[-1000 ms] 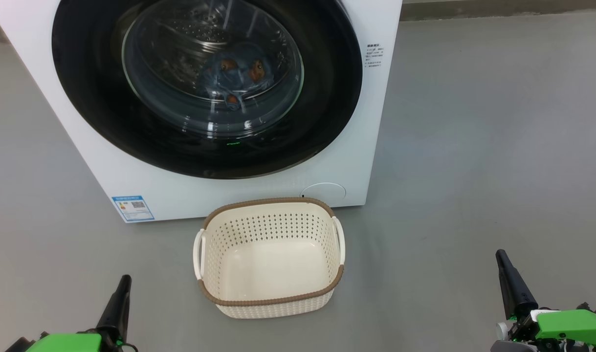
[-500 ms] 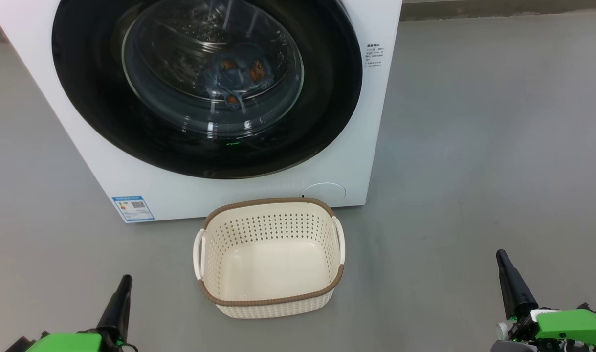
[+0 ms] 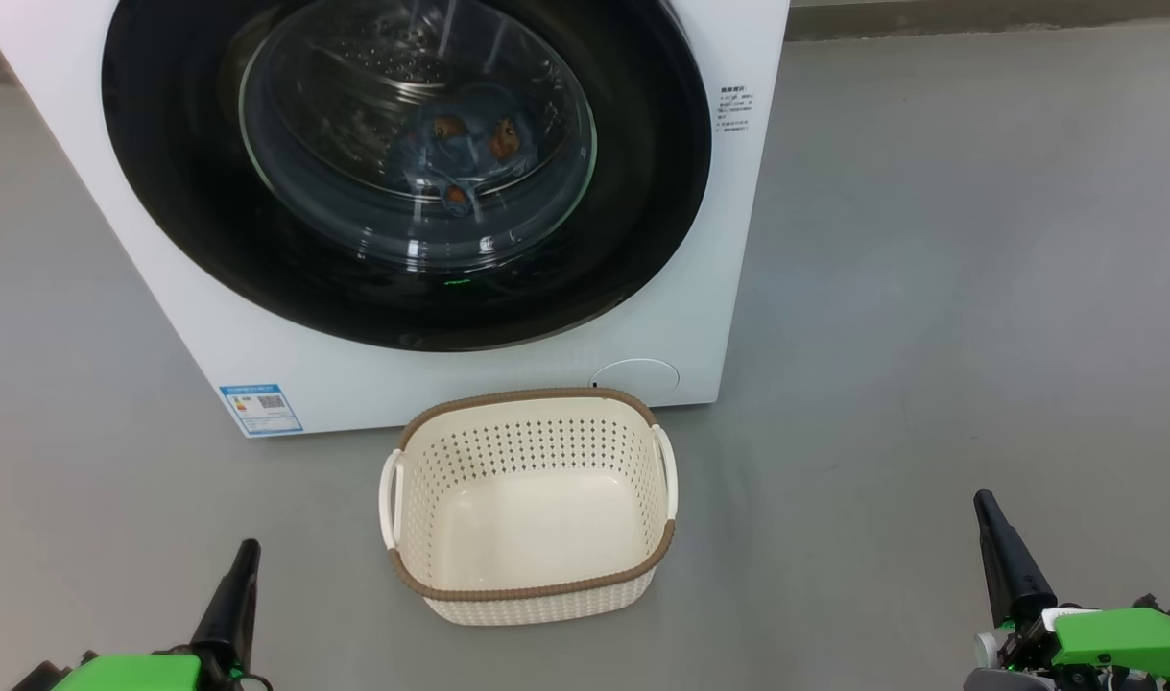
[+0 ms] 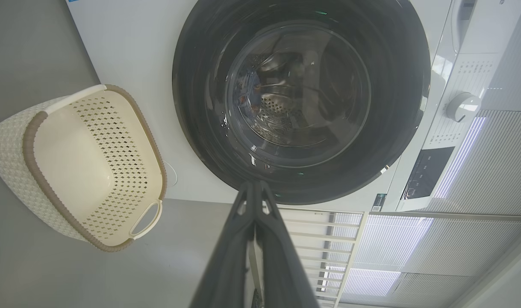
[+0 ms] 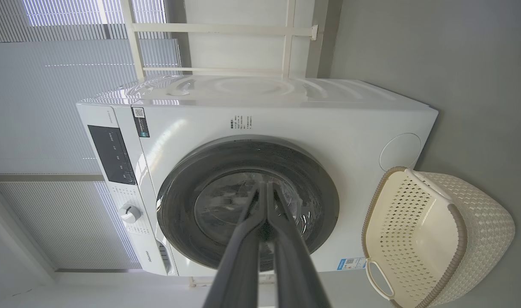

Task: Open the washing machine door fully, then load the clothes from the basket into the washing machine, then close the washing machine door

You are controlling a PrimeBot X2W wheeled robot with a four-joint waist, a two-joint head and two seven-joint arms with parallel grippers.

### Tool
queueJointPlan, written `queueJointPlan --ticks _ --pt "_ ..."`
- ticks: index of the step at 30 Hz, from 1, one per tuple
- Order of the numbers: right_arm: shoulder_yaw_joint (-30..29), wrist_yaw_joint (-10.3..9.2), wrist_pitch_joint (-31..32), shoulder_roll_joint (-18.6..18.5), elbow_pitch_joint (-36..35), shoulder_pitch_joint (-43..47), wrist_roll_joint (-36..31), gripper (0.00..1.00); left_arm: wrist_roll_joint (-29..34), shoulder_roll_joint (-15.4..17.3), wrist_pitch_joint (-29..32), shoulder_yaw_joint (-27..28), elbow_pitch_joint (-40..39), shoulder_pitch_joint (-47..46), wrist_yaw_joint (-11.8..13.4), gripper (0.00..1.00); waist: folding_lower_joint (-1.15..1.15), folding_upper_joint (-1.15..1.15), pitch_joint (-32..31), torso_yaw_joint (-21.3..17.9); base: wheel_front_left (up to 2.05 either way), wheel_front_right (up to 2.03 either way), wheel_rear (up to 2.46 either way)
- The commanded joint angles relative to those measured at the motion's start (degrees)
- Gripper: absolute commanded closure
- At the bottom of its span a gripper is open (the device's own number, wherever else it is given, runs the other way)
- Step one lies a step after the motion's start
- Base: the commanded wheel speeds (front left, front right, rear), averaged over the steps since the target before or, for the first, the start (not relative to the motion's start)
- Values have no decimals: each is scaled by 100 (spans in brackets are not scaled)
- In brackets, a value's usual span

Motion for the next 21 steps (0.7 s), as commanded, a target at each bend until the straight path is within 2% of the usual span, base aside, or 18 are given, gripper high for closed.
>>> queueJointPlan --ticks 1,21 --pt "118 10 38 -11 -140 -234 -18 100 67 79 18 204 -102 -249 -56 100 0 0 0 0 0 0 0" --pt "112 10 43 -7 -139 -235 -24 100 75 73 26 213 -101 -250 -56 100 0 0 0 0 0 0 0"
